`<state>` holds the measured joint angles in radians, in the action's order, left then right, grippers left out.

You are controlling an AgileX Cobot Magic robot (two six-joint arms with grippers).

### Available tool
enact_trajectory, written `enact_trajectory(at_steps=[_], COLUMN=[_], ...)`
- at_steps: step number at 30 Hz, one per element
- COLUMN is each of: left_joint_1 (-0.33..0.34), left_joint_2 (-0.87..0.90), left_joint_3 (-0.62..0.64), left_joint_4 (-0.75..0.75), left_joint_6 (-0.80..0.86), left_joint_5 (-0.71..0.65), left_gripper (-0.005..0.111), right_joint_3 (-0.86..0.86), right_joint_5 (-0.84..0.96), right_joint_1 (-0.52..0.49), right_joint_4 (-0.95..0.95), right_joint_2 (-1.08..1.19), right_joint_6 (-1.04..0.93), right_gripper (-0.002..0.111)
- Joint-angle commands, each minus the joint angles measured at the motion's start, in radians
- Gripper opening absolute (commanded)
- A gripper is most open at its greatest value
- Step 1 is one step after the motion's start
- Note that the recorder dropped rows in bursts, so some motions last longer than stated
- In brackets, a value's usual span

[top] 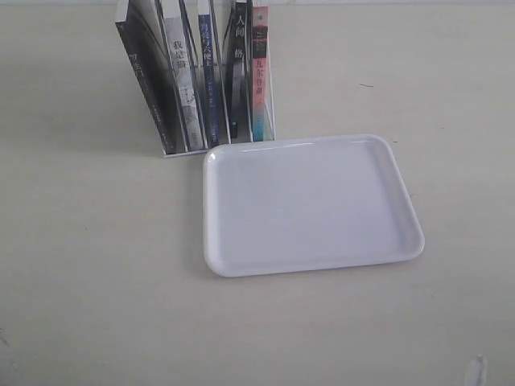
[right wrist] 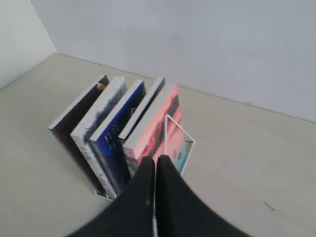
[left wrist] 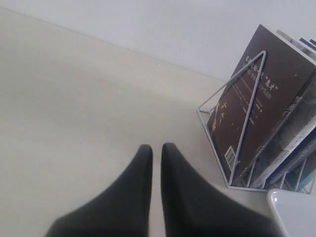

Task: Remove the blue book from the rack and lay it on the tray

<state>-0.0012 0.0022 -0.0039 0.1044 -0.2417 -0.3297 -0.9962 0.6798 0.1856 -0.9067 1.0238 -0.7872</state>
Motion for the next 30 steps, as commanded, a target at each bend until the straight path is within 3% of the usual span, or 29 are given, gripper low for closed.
enact_trajectory(at_steps=[1, 4, 7, 8, 11, 12, 14, 16, 18, 21, 30], left_joint_1=[-0.01, -0.01, -0.01, -0.01, -0.01, -0.01, -0.01, -0.01, -0.01, -0.01, -0.01], left_joint_2=[-0.002, -0.002, -0.002, -0.002, -0.002, -0.002, -0.002, -0.002, -0.002, -0.002, -0.002], left_joint_3=[0.004, 0.004, 0.004, 0.004, 0.004, 0.004, 0.004, 0.004, 0.004, 0.004, 0.004], left_joint_4=[0.006, 0.006, 0.006, 0.006, 0.006, 0.006, 0.006, 0.006, 0.006, 0.006, 0.006], left_joint_6=[0.007, 0.007, 0.007, 0.007, 0.007, 0.007, 0.007, 0.007, 0.007, 0.007, 0.007], left_joint_5=[0.008, 0.008, 0.008, 0.008, 0.008, 0.008, 0.008, 0.008, 0.008, 0.008, 0.008], left_gripper=[0.006, 0.006, 0.006, 0.006, 0.006, 0.006, 0.006, 0.006, 0.006, 0.006, 0.006], right_joint_3=[-0.026, -0.026, -0.049, -0.078, -0.209, -0.284, -0.374, -0.438, -0.498, -0.624, -0.908], right_joint_5=[-0.006, -0.075, -0.124, -0.096, 0.087, 0.181, 0.26, 0.263, 0.297, 0.425, 0.495], right_joint_1=[0.121, 0.242, 0.441, 0.505, 0.554, 0.554, 0.589, 0.66, 0.732, 0.801, 0.801], right_joint_4=[0.002, 0.019, 0.153, 0.246, 0.358, 0.347, 0.378, 0.539, 0.821, 1.201, 1.042], right_joint_2=[0.003, 0.023, 0.106, 0.154, 0.265, 0.315, 0.363, 0.396, 0.437, 0.539, 0.763], right_joint_6=[-0.037, -0.037, -0.015, 0.086, 0.442, 0.49, 0.405, 0.461, 0.604, 1.016, 0.941], right_gripper=[0.0, 0.0, 0.0, 0.0, 0.0, 0.0, 0.0, 0.0, 0.0, 0.0, 0.0])
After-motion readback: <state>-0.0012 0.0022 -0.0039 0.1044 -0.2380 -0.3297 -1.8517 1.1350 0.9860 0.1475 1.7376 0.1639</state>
